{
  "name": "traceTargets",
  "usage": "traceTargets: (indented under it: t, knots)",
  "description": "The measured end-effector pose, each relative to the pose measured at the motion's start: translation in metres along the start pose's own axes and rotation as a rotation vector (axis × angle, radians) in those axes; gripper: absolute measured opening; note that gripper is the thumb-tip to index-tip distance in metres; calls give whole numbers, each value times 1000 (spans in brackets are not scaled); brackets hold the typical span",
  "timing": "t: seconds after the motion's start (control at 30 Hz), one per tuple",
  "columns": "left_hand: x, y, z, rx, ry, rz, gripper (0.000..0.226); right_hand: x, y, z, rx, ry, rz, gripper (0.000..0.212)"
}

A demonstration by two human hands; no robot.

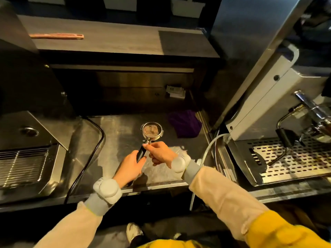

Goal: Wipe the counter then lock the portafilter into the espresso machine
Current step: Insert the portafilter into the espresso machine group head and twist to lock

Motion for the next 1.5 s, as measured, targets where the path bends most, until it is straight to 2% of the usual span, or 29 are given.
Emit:
traceTargets:
  t: [0.1, 0.23, 0.43, 0.6, 0.8, 1.0, 1.27, 1.37, 1.5]
  knots:
    - [-10, 15, -8, -2, -15, -24, 6, -9, -11, -11, 35, -49, -25, 25]
    - [-25, 40, -26, 25, -46, -66, 4, -19, -30, -28, 28, -94, -50, 34]
    - [-61, 88, -54, 6, -85, -70, 8, -49, -66, -60, 28, -90, 9, 34]
    - [-85, 115, -73, -22, -83, -72, 7, -80, -90, -72, -26, -98, -13, 38]
    - [-100, 135, -99, 52, -22, -3, 5, -111, -113, -80, -47, -111, -110, 41]
    - [-120, 148, -110, 65, 48, 116, 27, -146, -120, -83, -202, -160, -199, 44]
    - [-142, 151, -126, -14, 221, 188, 20, -175, -127, -96, -49, -148, -246, 36]
    - [-152, 163, -126, -55, 244, 315, 11, -191, -130, -111, -41, -129, -281, 37]
    - [-162, 186, -129, -98, 226, 452, 16, -214, -141, -131, -8, -91, -327, 35]
Point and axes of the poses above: each hand's wrist, its own x-axis towards the middle knuckle, its own y-axis out of the palm, z = x × y, the point moved 6 cm from there along x, towards the middle knuckle, and after that the axes turned 10 degrees about x, right-handed, at the moved point
